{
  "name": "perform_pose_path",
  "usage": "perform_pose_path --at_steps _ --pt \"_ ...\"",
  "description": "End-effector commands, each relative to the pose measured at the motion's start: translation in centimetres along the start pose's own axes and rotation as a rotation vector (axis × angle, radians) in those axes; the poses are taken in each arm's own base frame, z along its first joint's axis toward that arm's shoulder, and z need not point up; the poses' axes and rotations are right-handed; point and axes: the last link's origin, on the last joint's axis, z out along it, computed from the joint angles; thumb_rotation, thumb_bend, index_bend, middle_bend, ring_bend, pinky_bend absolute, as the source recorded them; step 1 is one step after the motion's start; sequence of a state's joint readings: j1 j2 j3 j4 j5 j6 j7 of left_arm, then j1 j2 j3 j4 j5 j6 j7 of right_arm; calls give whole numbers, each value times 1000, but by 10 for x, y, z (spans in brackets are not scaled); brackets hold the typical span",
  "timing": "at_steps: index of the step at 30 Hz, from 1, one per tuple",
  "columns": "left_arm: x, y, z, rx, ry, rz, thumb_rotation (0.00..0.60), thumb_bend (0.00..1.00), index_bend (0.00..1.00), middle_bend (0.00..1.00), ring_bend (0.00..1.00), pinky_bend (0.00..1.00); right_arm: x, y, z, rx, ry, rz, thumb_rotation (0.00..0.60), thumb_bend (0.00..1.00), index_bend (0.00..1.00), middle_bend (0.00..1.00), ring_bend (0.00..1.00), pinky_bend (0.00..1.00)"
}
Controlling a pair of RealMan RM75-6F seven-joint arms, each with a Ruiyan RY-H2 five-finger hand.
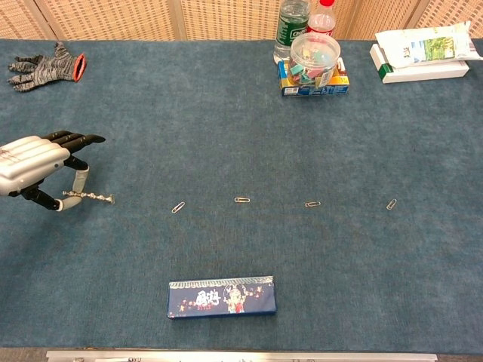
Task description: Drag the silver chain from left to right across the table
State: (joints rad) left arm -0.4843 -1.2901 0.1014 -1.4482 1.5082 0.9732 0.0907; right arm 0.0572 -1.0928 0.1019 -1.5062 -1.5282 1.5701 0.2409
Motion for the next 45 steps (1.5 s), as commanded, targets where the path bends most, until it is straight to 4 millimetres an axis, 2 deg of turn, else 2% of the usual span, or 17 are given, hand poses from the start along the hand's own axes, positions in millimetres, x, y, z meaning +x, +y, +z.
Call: perform_pose_path --at_steps 1,7,15,22,35,45 --pt "-2 -2 3 8 -3 -8 600 331 577 0 0 31 0 0 0 -1 0 -1 600 273 238 267 236 451" --pt "1 1 2 -1 14 -20 600 331 577 0 0 31 1 0 0 -2 2 1 600 273 238 267 236 451" --pt "20 20 -7 -67 62 -40 600 331 578 0 0 31 1 -1 -1 4 5 1 600 272 238 267 236 451" --pt "33 31 -3 -87 89 -55 600 332 579 0 0 31 4 -1 -4 12 17 6 600 273 238 267 236 451" --pt "87 36 41 -57 183 -79 600 331 583 0 0 31 11 -1 -10 19 46 17 600 273 238 267 236 451" --pt "112 62 80 -94 193 -49 600 331 584 0 0 31 18 2 -13 13 72 29 600 272 238 267 236 451"
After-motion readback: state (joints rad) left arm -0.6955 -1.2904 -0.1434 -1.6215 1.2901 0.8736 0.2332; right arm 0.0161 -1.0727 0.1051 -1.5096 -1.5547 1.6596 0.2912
